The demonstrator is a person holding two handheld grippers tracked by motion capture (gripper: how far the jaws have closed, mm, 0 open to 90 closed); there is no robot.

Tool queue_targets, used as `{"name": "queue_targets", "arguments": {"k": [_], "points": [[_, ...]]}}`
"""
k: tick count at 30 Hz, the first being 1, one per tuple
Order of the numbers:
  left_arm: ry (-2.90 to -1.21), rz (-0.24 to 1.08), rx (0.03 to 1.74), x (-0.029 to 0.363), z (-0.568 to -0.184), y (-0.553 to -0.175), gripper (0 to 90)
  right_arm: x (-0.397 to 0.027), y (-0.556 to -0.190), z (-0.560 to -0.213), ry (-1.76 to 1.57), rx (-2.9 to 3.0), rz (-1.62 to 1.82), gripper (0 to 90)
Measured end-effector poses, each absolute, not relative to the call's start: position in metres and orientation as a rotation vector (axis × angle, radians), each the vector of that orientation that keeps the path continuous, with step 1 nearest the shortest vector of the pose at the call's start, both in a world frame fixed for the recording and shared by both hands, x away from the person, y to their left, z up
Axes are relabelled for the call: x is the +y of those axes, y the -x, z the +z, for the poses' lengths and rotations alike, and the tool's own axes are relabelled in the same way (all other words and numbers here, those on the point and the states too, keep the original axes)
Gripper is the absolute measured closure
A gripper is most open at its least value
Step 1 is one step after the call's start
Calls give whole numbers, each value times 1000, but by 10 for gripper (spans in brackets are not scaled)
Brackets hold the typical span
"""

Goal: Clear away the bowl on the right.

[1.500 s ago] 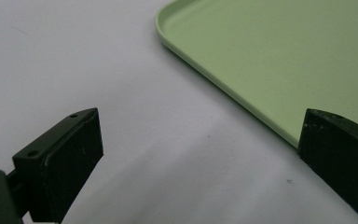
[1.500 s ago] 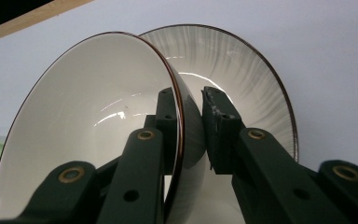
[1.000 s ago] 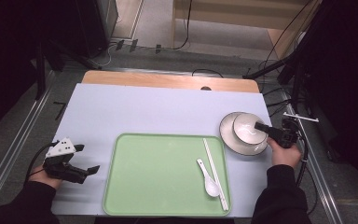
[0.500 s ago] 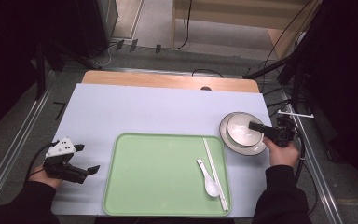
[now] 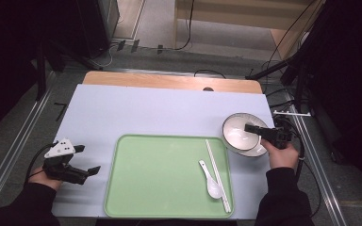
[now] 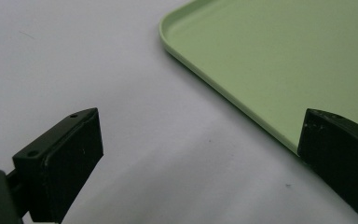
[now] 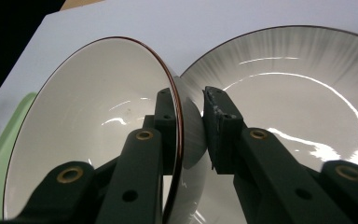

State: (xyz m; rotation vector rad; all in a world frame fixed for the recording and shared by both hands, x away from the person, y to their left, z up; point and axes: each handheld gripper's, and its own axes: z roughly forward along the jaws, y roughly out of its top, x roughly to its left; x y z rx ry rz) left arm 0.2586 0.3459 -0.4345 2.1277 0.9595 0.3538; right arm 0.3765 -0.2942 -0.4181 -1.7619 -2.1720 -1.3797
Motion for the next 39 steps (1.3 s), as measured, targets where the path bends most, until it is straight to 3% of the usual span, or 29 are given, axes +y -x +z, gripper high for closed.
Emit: {"name": "queue_targets", "arguments": {"k": [39], "points": [[-2128,356,968,346,-435,-259,0,-210,-365,-418,1366,-2285,-1266,757]]}}
